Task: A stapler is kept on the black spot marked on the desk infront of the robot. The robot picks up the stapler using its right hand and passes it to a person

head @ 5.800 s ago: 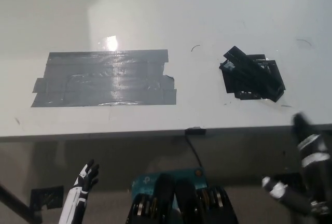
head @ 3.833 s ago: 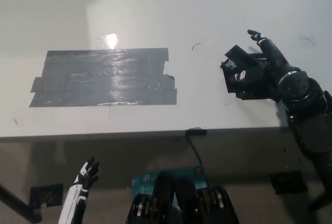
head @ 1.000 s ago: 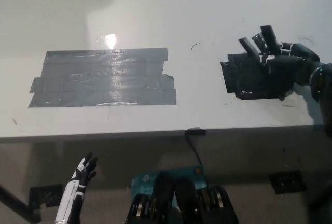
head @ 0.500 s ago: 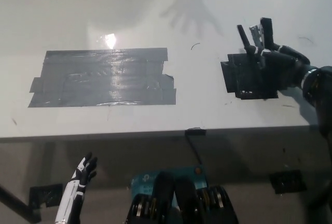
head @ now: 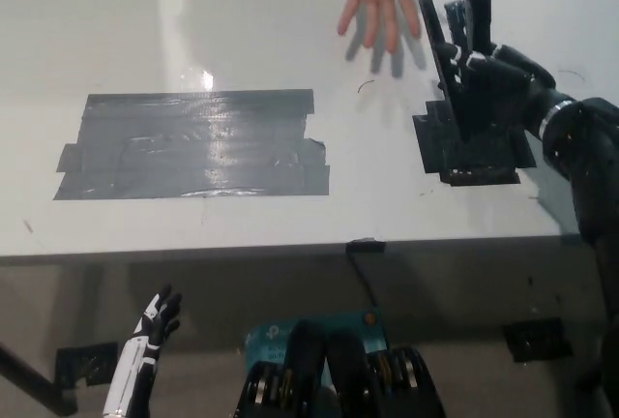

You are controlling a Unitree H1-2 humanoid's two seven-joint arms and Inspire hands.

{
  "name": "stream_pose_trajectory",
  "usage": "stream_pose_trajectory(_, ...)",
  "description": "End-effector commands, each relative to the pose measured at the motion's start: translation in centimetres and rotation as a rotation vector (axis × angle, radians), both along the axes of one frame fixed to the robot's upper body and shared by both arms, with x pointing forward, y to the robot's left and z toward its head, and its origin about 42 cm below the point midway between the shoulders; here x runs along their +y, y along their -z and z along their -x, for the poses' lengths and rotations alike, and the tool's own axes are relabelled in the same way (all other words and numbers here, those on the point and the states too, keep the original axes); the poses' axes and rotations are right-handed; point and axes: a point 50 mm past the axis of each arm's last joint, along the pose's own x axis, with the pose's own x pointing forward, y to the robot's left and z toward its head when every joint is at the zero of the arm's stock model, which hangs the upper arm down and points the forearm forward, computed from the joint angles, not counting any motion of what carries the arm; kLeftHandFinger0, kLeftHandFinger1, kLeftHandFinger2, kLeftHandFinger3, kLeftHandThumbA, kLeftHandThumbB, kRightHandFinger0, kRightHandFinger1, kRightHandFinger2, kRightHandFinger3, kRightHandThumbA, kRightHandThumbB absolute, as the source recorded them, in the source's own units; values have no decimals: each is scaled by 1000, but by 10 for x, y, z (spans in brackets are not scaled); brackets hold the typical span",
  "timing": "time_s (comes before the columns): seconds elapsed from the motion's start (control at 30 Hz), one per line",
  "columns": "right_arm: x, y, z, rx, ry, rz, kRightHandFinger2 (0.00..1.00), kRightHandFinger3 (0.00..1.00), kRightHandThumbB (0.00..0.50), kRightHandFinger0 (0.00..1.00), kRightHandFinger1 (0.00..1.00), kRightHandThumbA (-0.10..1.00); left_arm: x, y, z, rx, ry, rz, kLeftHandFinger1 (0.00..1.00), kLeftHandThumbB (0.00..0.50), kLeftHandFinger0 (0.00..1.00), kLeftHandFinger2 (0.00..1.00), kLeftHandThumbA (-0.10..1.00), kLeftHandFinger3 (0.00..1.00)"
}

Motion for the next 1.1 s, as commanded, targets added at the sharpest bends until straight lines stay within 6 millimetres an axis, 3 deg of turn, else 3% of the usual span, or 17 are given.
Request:
stream_pose_trajectory(0.0,58,-180,-14,-312,-132,-184,0,0,2,0,0,981,0,-13,-8,-64,16,-8,1000,500,1000,1000,1000,1000)
stream_pose_trajectory(0.13,74,-198,-19,-321,-124,-101,0,0,6,0,0,1000,0,-14,-8,-66,15,-12,1000,500,1000,1000,1000,1000)
stream_pose_trajectory(0.2,83,-205,-25,-292,-96,-48,0,0,43,0,0,1000,-1,-14,-9,-66,16,-10,1000,500,1000,1000,1000,1000)
stream_pose_trajectory(0.3,95,-212,-33,-253,-46,21,0,0,1,0,0,1000,-2,-15,-10,-65,24,-9,1000,500,1000,1000,1000,1000)
stream_pose_trajectory(0.57,106,-210,-45,-213,13,135,0,0,0,0,0,1000,-5,-17,-12,-70,33,-15,1000,500,1000,1000,1000,1000)
stream_pose_trajectory(0.67,116,-215,-47,-252,68,182,0,72,0,0,0,959,-6,-18,-15,-72,37,-25,1000,500,1000,1000,1000,1000)
stream_pose_trajectory(0.73,120,-217,-48,-258,106,238,5,94,15,0,0,900,-6,-19,-15,-71,37,-24,1000,500,1000,1000,1000,1000)
stream_pose_trajectory(0.77,123,-219,-48,-301,156,327,13,97,2,0,0,851,-7,-19,-15,-74,40,-25,1000,500,1000,1000,1000,1000)
stream_pose_trajectory(0.8,127,-220,-48,-347,201,457,28,71,9,0,0,872,-8,-19,-15,-75,42,-23,1000,500,1000,1000,1000,1000)
stream_pose_trajectory(0.9,135,-223,-47,-429,294,784,72,371,1,0,0,951,-9,-22,-17,-78,45,-23,1000,500,1000,1000,1000,1000)
stream_pose_trajectory(0.93,137,-222,-47,-464,310,848,131,622,0,0,0,965,-9,-22,-18,-80,45,-26,1000,500,1000,1000,1000,1000)
stream_pose_trajectory(0.97,139,-222,-47,-497,322,911,66,679,0,0,0,983,-9,-22,-18,-81,45,-31,1000,500,1000,1000,1000,1000)
stream_pose_trajectory(1.03,140,-213,-46,-585,346,1016,161,987,2,0,1,1000,-9,-24,-19,-82,44,-31,1000,500,1000,1000,1000,1000)
stream_pose_trajectory(1.07,138,-207,-47,-614,358,1072,178,850,1,0,10,1000,-9,-24,-19,-84,45,-33,1000,500,1000,1000,1000,1000)
